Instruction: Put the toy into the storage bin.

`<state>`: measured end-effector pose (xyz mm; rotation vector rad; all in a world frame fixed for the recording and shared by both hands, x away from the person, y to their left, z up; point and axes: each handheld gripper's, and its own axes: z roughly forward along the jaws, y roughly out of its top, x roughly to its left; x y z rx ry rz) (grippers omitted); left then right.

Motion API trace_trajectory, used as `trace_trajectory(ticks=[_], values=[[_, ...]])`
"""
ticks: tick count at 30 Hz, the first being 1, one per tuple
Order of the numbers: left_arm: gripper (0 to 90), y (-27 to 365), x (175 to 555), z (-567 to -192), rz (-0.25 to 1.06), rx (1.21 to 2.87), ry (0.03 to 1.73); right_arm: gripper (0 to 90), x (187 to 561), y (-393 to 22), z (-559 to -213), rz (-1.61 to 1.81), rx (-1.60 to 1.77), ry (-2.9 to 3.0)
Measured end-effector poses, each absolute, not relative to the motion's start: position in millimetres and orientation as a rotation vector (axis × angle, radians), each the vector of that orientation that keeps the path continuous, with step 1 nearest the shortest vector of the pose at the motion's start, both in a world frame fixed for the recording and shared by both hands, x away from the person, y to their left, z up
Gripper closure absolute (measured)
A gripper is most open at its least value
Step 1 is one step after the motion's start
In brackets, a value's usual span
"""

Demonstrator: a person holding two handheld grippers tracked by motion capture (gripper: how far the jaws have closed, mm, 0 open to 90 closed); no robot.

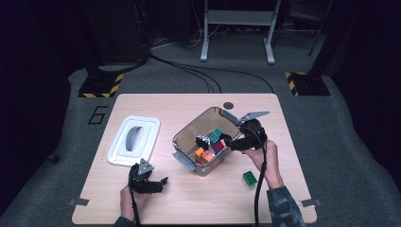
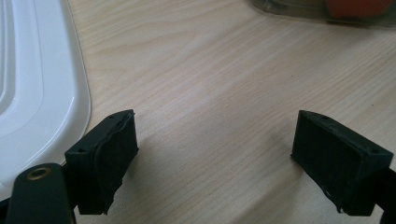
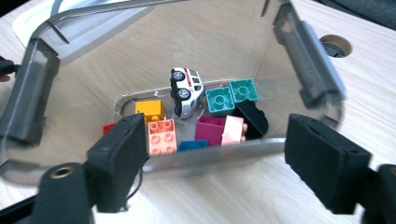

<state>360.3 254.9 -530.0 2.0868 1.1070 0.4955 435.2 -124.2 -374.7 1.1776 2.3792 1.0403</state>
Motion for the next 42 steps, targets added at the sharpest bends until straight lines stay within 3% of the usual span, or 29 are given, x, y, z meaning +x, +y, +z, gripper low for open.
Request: trace_trajectory(ticks=[8,23,33,42], values=[[13.8,254.8,360.3,-530.0,0.496,2.086,1.106,15.1,410.2,-154.8,-379.2,1.038,1.226,2.337],[13.8,254.8,360.3,-530.0,0.496,2.087,1.107,12.5,384.9,-181.4,-459.9,0.927,1.468,2.362],[13.7,254.8,360.2,-530.0,0.496,2.087,1.107,29.0,383.1,-170.4,-483.9,0.822,1.521,2.405],[13.8,254.8,360.2,-530.0,0.497,2.087,1.107,51.2,382.6,-172.1,-490.3,0.767,1.555,2.401]])
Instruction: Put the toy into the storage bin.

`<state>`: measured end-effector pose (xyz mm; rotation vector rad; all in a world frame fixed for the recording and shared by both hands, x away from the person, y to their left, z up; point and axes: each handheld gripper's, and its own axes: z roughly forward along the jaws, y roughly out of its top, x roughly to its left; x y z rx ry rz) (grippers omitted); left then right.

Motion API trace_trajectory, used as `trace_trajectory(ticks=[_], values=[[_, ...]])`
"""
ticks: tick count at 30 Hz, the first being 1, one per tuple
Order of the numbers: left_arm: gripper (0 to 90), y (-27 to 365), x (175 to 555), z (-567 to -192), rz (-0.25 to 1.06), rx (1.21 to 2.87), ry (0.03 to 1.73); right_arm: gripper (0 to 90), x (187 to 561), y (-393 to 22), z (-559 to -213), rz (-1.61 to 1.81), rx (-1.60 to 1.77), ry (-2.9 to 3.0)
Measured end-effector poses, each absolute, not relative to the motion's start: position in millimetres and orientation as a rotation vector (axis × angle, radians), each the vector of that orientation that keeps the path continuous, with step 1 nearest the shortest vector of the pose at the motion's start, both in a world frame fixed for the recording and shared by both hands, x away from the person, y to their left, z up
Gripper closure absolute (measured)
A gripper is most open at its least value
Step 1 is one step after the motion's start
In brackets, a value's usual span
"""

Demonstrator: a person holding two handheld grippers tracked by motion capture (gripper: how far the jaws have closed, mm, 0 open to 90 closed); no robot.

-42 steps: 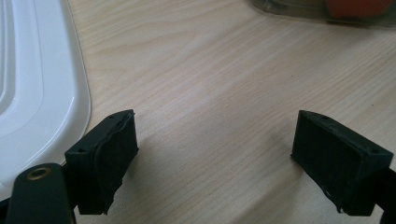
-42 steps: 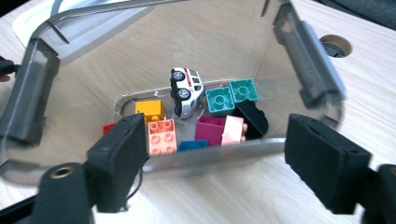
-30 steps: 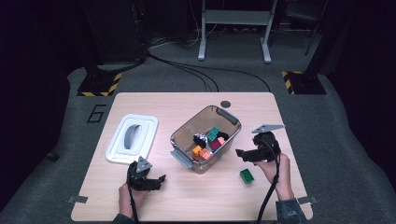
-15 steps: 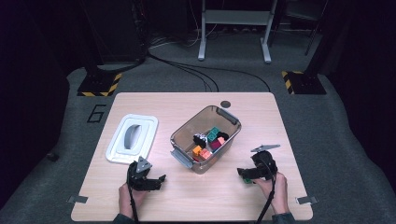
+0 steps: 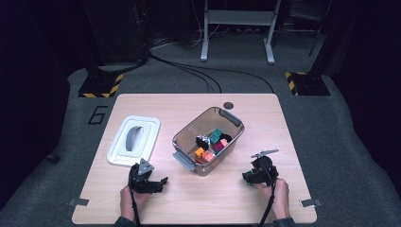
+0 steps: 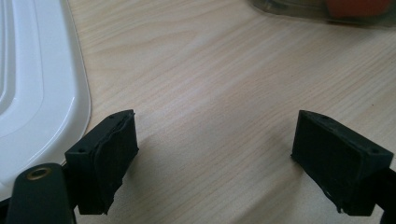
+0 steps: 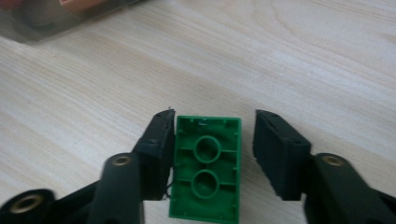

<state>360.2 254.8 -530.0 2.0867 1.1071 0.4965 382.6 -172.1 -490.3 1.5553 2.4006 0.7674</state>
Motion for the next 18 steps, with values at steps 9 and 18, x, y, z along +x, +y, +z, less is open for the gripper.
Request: trace_trajectory(ticks=[9,18], values=[[13.8,254.8,360.2,-530.0,0.496,2.087,1.107,58.7,381.9,-174.6,-490.0,0.783,1.546,2.4],[13.8,254.8,360.2,-530.0,0.496,2.087,1.107,58.8,386.2,-175.4,-477.5,0.877,1.497,2.37]])
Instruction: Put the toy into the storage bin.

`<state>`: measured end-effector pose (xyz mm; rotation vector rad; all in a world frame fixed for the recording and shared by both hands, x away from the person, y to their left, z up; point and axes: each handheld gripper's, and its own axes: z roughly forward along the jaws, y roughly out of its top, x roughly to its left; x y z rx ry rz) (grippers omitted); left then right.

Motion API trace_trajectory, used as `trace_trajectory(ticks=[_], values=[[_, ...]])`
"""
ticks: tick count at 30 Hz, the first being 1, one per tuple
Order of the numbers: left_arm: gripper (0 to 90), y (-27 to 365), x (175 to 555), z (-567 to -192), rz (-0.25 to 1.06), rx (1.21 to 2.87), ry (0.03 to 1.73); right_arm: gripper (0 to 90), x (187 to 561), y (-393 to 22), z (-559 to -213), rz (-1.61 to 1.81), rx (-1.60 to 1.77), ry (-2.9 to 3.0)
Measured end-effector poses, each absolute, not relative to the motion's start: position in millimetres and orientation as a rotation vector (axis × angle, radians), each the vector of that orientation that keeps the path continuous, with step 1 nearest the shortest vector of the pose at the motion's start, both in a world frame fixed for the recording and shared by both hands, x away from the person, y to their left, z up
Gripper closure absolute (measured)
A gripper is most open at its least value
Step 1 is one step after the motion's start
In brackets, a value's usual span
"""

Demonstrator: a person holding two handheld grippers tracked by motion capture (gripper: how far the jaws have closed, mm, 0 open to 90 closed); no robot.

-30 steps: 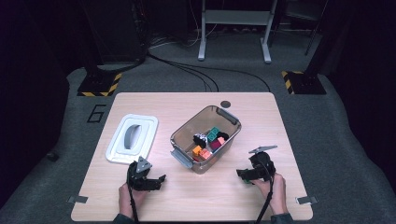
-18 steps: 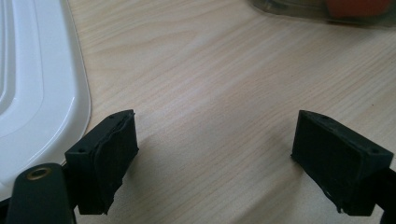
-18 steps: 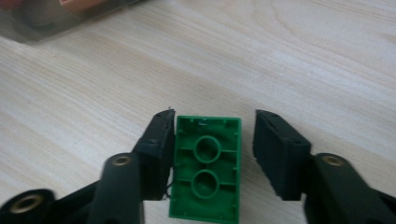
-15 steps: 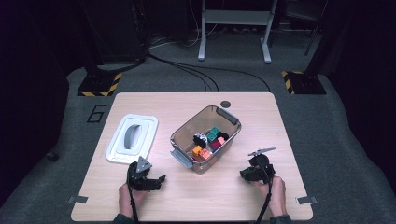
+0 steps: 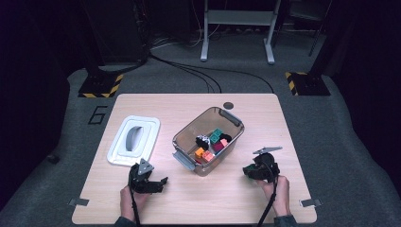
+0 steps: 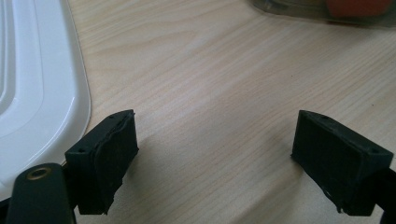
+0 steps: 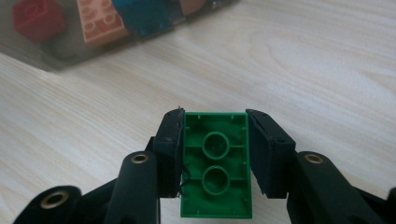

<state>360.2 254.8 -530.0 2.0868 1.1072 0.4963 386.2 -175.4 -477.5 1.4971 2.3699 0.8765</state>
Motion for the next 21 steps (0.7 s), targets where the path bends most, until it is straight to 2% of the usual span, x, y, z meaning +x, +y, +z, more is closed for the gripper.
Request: trace_trajectory(ticks=[21], values=[[13.8,254.8,360.2,-530.0,0.497,2.087,1.107,58.8,402.8,-166.9,-441.0,0.957,1.385,2.373]])
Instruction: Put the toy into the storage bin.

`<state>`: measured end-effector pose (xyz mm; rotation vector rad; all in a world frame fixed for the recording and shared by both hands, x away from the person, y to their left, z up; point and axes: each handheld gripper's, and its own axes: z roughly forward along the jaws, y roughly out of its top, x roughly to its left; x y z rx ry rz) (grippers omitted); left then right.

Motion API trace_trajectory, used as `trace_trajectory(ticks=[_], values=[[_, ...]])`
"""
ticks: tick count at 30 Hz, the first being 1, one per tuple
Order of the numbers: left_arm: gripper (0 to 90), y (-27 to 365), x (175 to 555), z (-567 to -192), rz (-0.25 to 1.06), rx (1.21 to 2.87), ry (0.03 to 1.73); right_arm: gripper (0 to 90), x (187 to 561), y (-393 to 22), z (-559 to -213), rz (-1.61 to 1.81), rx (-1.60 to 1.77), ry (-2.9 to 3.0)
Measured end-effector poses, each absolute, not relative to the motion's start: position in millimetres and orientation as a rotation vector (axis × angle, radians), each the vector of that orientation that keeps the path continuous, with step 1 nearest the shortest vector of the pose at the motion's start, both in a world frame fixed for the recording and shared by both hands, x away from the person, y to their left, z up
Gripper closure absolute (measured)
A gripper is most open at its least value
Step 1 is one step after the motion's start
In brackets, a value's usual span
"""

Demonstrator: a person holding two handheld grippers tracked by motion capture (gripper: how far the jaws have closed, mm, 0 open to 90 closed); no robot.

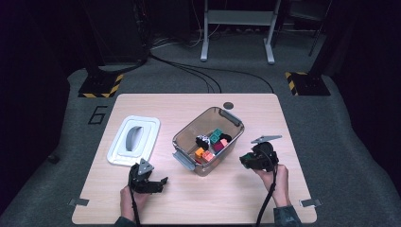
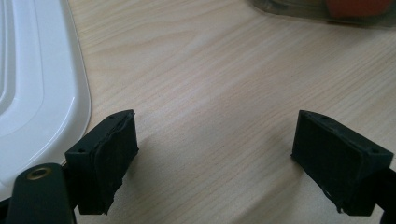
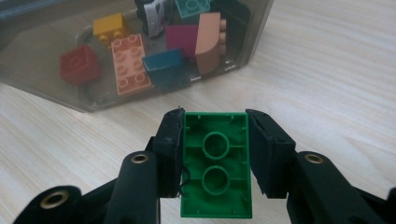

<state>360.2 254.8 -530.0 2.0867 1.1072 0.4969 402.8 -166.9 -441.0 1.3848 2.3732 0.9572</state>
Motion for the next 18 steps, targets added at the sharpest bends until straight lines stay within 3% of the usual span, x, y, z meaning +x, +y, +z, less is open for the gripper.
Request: trace_trajectory(ticks=[18], values=[[13.8,254.9,360.3,-530.0,0.496,2.087,1.107,58.8,410.1,-156.1,-394.0,1.018,1.291,2.333]])
